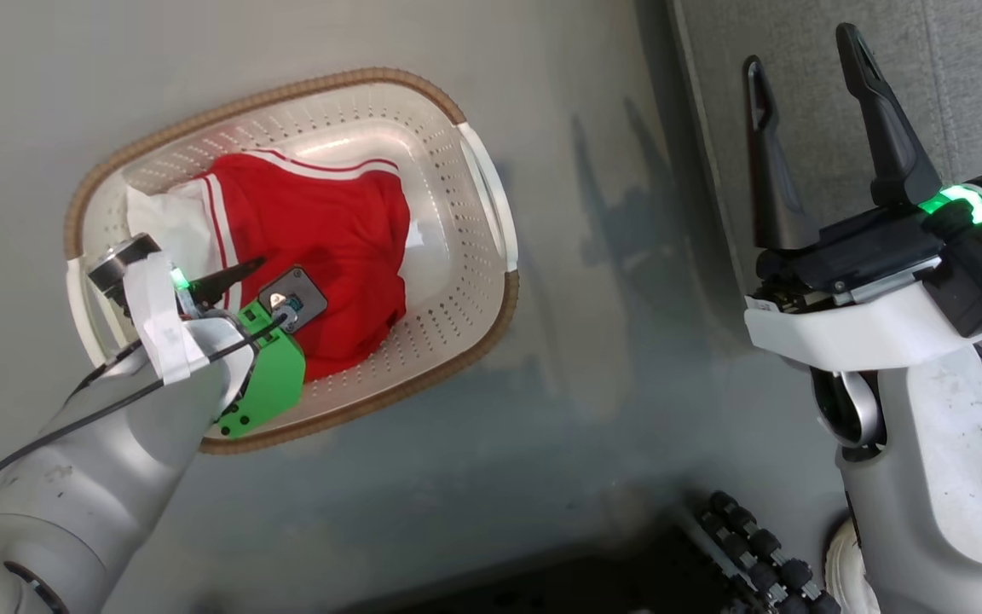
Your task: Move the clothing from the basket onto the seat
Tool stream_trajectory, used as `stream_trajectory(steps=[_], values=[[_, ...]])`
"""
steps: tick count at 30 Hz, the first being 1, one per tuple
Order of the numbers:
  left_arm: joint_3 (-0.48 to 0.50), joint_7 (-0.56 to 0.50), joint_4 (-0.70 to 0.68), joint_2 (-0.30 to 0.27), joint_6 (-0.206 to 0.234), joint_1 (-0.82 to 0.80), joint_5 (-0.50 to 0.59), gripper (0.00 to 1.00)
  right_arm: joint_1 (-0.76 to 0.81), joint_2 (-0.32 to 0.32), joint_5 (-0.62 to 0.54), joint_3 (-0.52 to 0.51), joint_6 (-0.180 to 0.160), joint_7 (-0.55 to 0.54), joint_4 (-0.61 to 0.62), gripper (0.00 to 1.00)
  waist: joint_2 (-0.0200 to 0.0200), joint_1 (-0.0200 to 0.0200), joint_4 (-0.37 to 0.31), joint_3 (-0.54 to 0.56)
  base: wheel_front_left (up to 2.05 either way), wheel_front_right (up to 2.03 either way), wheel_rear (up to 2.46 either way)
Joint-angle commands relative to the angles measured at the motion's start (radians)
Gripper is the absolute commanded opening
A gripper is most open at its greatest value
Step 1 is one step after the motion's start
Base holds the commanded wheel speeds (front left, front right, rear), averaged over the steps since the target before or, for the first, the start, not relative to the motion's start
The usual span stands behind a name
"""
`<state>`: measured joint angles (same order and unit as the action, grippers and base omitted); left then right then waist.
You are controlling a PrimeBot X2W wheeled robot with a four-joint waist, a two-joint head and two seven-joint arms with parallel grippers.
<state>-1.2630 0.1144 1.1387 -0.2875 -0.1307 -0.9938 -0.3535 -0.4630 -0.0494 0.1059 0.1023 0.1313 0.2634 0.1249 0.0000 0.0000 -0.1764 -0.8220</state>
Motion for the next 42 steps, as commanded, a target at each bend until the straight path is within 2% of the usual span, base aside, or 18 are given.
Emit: stream_trajectory(steps=[1,6,11,16,26,27,28,29,35,42], values=[[-0.008,-0.017,0.005,-0.014,0.001,-0.019,0.001,1.0,-0.014,-0.002,-0.002,-0.004,-0.001,0.002,0.008,1.0,0.0,0.0,-0.014,-0.048,0.0,0.0,0.0],[-0.017,-0.115,0.012,-0.025,0.001,-0.029,-0.005,1.0,-0.017,-0.002,-0.004,-0.016,-0.001,0.002,0.022,1.0,0.0,0.0,-0.015,-0.087,0.0,0.0,0.0],[-0.018,-0.187,0.006,-0.04,0.001,-0.033,0.1,1.0,-0.02,-0.002,-0.008,-0.021,-0.001,0.002,0.039,1.0,0.0,0.0,-0.017,-0.129,0.0,0.0,0.0],[-0.018,-0.206,0.031,-0.038,0.001,-0.069,0.166,1.0,-0.019,-0.002,-0.02,-0.026,-0.001,0.002,0.059,1.0,0.0,0.0,-0.015,-0.171,0.0,0.0,0.0],[-0.019,-0.187,0.081,-0.008,0.001,-0.107,0.207,1.0,0.009,-0.002,-0.028,-0.034,-0.001,0.002,0.096,1.0,0.0,0.0,-0.013,-0.21,0.0,0.0,0.0],[-0.018,-0.192,0.086,-0.004,0.001,-0.106,0.216,0.93,0.011,-0.002,-0.027,-0.034,-0.001,0.002,0.099,1.0,0.0,0.0,-0.013,-0.212,0.0,0.0,0.0],[-0.018,-0.194,0.088,-0.001,0.001,-0.104,0.219,0.49,0.012,-0.002,-0.027,-0.035,-0.001,0.002,0.1,1.0,0.0,0.0,-0.013,-0.212,0.0,0.0,0.0],[-0.019,-0.19,0.09,0.003,0.001,-0.109,0.216,0.0,0.013,-0.002,-0.028,-0.036,-0.001,0.002,0.1,1.0,0.0,0.0,-0.013,-0.213,0.0,0.0,0.0],[-0.019,-0.17,0.1,0.025,0.001,-0.111,0.223,0.0,0.001,-0.002,-0.03,-0.038,-0.001,0.002,0.088,1.0,0.0,0.0,-0.008,-0.197,0.0,0.0,0.0],[-0.018,-0.112,0.094,0.054,0.001,-0.096,0.17,0.0,-0.008,-0.002,-0.02,-0.048,-0.001,0.002,0.071,1.0,0.0,0.0,0.011,-0.143,0.0,0.0,0.0]])
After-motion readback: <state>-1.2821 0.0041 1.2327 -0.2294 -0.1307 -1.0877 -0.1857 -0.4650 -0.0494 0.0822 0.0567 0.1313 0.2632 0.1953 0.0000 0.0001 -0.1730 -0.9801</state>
